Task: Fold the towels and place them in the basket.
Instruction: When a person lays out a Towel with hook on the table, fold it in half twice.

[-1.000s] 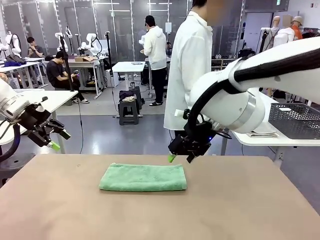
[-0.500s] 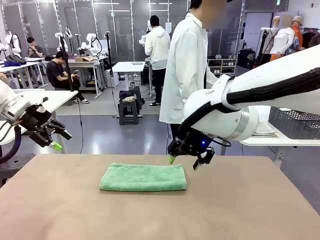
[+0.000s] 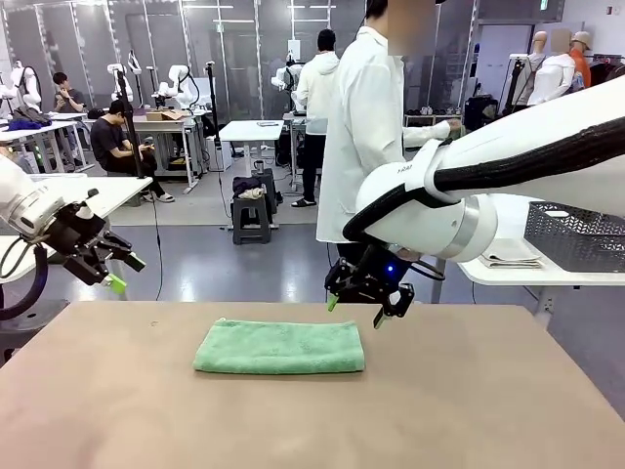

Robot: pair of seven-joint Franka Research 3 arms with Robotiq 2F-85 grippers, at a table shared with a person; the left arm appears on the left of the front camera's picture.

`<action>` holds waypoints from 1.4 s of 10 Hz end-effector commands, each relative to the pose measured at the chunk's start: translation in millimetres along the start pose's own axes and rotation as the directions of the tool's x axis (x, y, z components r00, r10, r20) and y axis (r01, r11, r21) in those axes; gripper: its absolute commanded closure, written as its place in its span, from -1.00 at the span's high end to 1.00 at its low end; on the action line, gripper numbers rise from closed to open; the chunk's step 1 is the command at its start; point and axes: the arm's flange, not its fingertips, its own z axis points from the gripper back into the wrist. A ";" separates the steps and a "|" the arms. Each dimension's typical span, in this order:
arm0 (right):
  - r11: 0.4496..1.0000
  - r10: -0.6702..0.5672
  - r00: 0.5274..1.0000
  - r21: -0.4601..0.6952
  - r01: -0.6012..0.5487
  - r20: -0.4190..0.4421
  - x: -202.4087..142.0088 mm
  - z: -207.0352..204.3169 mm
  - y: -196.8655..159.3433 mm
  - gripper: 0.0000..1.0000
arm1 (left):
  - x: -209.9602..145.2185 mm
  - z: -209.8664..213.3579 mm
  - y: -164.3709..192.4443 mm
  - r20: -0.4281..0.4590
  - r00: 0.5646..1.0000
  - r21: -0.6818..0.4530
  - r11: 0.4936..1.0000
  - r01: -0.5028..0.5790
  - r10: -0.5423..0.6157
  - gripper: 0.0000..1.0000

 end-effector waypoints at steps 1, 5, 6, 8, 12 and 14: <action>1.000 0.024 1.000 -0.005 -0.024 -0.003 -5.7 0.0 -2.5 1.00 | -2.0 3.0 7.3 0.073 0.997 -0.021 1.000 -0.012 0.014 1.00; 1.000 0.024 1.000 -0.005 -0.024 -0.003 -5.7 0.0 -2.5 1.00 | -22.8 5.8 11.9 0.242 0.970 -0.032 0.999 0.000 0.008 1.00; 1.000 0.024 1.000 -0.005 -0.024 -0.003 -5.7 0.0 -2.5 1.00 | -25.4 5.8 9.8 0.243 0.970 -0.020 1.000 0.000 0.005 1.00; 1.000 0.006 1.000 -0.001 -0.006 -0.002 -1.8 -0.9 1.6 1.00 | -25.4 4.5 7.1 0.235 0.972 -0.006 1.000 0.013 -0.011 1.00; 0.992 -0.063 0.996 -0.106 0.070 0.070 20.1 -31.7 14.4 1.00 | -27.1 2.9 6.6 0.216 0.976 -0.019 1.000 -0.023 0.027 1.00; 0.989 0.008 0.993 -0.149 0.010 0.119 40.7 -54.0 15.8 1.00 | -27.1 2.9 6.6 0.216 0.976 -0.019 1.000 -0.023 0.027 1.00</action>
